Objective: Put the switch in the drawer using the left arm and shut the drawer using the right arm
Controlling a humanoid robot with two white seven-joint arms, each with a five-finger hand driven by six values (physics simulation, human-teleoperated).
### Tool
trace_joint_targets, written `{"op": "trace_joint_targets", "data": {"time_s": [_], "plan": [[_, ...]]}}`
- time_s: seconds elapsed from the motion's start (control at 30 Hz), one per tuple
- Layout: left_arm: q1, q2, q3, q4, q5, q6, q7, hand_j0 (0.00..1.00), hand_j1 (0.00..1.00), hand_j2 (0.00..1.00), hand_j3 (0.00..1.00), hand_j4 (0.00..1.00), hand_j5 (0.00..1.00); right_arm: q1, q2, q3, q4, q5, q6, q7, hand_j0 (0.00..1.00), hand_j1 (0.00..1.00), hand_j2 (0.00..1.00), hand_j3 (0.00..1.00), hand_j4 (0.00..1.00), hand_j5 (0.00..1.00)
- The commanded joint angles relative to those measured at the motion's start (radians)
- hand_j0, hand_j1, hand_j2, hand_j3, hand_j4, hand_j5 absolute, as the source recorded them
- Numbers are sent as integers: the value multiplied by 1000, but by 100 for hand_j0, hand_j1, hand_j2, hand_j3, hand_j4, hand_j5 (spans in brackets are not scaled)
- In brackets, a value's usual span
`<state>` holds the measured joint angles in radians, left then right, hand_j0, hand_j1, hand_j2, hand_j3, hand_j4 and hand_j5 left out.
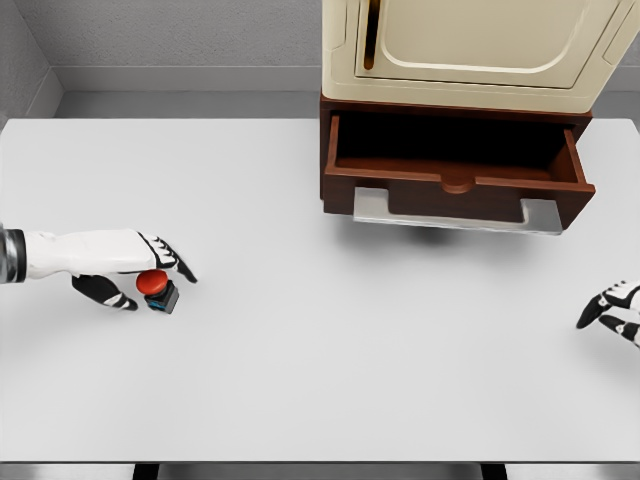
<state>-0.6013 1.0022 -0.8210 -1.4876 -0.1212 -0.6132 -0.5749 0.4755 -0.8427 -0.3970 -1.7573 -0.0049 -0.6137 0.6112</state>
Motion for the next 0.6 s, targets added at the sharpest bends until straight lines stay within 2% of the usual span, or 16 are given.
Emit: {"op": "trace_joint_targets", "data": {"time_s": [0.0,0.1,0.23,0.4,0.47,0.57], "plan": [[0,1,0,-2,6,2,0,70,70,70,70,70,70,0,-10,0,-1,-27,3,0,45,45,45,45,45,45],[2,1,0,-2,6,2,0,70,70,70,70,70,70,3,-16,0,-1,-26,3,0,44,44,44,44,44,44],[0,3,0,-2,6,2,0,58,58,58,58,58,58,3,-33,4,-1,-26,3,0,42,42,42,42,42,42],[0,3,-1,-3,6,2,0,47,47,47,47,47,47,-32,-67,66,-1,-26,3,0,43,43,43,43,43,43],[0,1,-3,-7,6,2,0,41,41,41,41,41,41,-63,-78,121,-1,-26,3,0,43,43,43,43,43,43],[-11,1,-3,-28,8,2,0,39,39,39,39,39,39,-75,-85,138,-1,-26,3,0,45,45,45,45,45,45]]}}
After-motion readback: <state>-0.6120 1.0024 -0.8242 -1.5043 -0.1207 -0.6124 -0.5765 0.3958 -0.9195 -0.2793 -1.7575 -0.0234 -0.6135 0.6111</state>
